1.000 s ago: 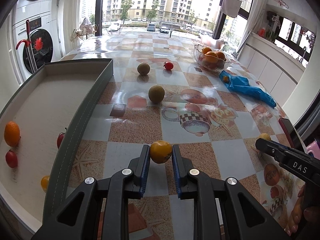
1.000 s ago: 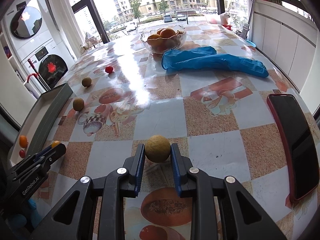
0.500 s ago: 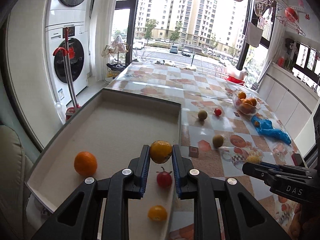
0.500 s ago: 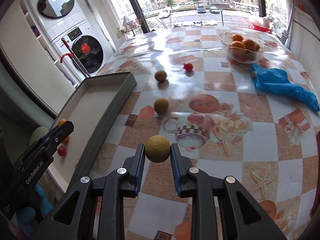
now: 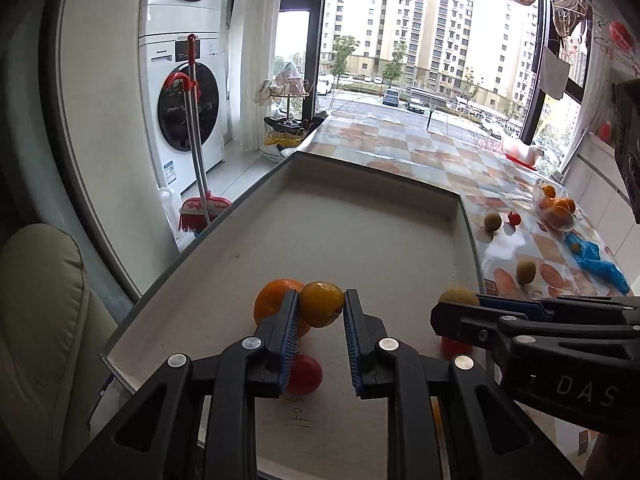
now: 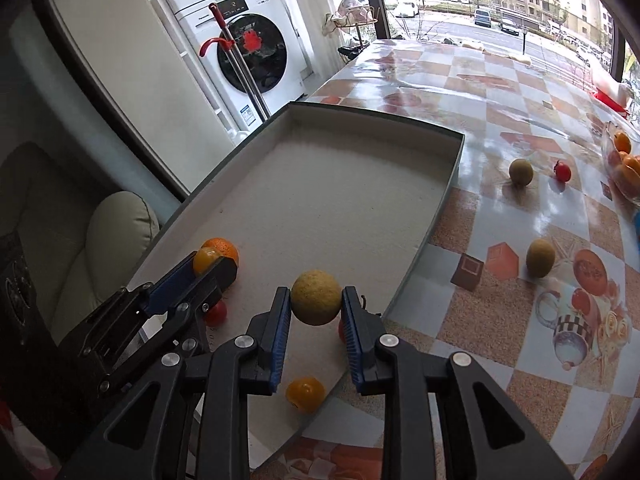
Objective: Organize fruits
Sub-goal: 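Carry both fruits over the grey tray and open both tools to drop them, then withdraw both open tools from the tray back over the table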
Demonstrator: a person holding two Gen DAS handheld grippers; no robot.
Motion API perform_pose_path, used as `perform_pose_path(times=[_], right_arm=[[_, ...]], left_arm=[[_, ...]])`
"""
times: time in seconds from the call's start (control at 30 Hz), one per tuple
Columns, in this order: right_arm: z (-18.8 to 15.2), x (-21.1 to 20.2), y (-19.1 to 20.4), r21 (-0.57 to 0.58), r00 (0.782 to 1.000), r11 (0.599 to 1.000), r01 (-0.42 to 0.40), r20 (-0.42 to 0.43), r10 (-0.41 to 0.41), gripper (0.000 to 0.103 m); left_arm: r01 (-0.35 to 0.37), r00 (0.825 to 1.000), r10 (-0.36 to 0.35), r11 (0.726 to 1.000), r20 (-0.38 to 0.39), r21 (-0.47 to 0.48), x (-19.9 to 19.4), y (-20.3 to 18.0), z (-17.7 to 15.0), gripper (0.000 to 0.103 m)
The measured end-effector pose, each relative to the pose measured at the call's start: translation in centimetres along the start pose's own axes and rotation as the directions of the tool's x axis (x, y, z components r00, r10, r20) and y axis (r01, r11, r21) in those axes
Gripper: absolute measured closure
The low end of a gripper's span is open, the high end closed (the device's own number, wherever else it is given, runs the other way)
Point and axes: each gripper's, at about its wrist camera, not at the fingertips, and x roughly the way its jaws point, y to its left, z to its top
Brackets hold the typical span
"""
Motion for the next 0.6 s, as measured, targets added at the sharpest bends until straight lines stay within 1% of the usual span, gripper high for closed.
perform_pose_path(times=[0.03,0.07,0.1,0.13,0.17,0.2,0.23,0.27,0.37,0.47,0.53,0.6], right_arm=[[0.0,-0.1,-0.2,0.008,1.000,1.000,-0.005,-0.001,0.005,0.072],[0.0,-0.3,-0.6,0.020,1.000,1.000,-0.012,0.007,0.012,0.059],[0.0,-1.0,-0.8,0.033,0.999,0.999,-0.014,0.033,0.013,0.050],[0.0,-1.8,-1.2,0.044,0.998,0.999,-0.006,0.056,0.003,0.034],[0.0,-2.4,-1.7,0.056,0.997,0.998,0.001,0.074,-0.006,0.012],[0.0,-3.2,-2.1,0.066,0.995,0.998,0.009,0.097,-0.015,0.007],[-0.2,-4.0,-2.7,0.071,0.993,0.997,0.016,0.115,-0.025,0.004],[-0.5,-4.6,-3.2,0.076,0.991,0.997,0.033,0.131,-0.043,0.003],[-2.1,-6.2,-6.2,0.122,0.979,0.986,0.117,0.151,-0.135,0.000],[-4.6,-7.3,-10.3,0.203,0.977,0.968,0.150,0.121,-0.177,0.000],[-6.6,-7.9,-13.2,0.256,0.964,0.942,0.216,0.099,-0.248,0.000],[-8.5,-8.4,-15.9,0.292,0.945,0.912,0.287,0.066,-0.319,0.000]], left_arm=[[0.002,1.000,-0.002,1.000,0.000,0.005,0.0,0.0,0.0,0.076],[0.009,1.000,-0.009,1.000,0.000,0.012,0.0,-0.1,-0.1,0.068],[-0.001,1.000,0.001,1.000,0.004,0.019,-0.1,-0.4,-0.1,0.040],[-0.029,0.999,0.029,0.999,0.015,0.020,-0.3,-0.5,-0.2,0.009],[-0.043,0.998,0.042,0.999,0.039,0.013,-0.7,-0.4,-0.2,0.002],[-0.042,0.997,0.042,0.999,0.062,0.007,-1.1,-0.5,-0.2,0.002],[-0.031,0.997,0.030,0.999,0.066,0.012,-1.5,-0.7,-0.1,0.002],[-0.021,0.998,0.020,1.000,0.062,0.021,-1.7,-1.1,0.1,0.002],[-0.002,0.997,-0.003,0.998,0.076,0.068,-2.7,-2.9,0.5,0.002],[0.046,0.994,-0.058,0.990,0.092,0.134,-4.1,-5.7,0.5,0.002],[0.090,0.991,-0.107,0.980,0.086,0.178,-4.7,-8.2,0.3,0.002],[0.146,0.985,-0.162,0.964,0.057,0.221,-5.0,-10.9,-0.2,0.002]])
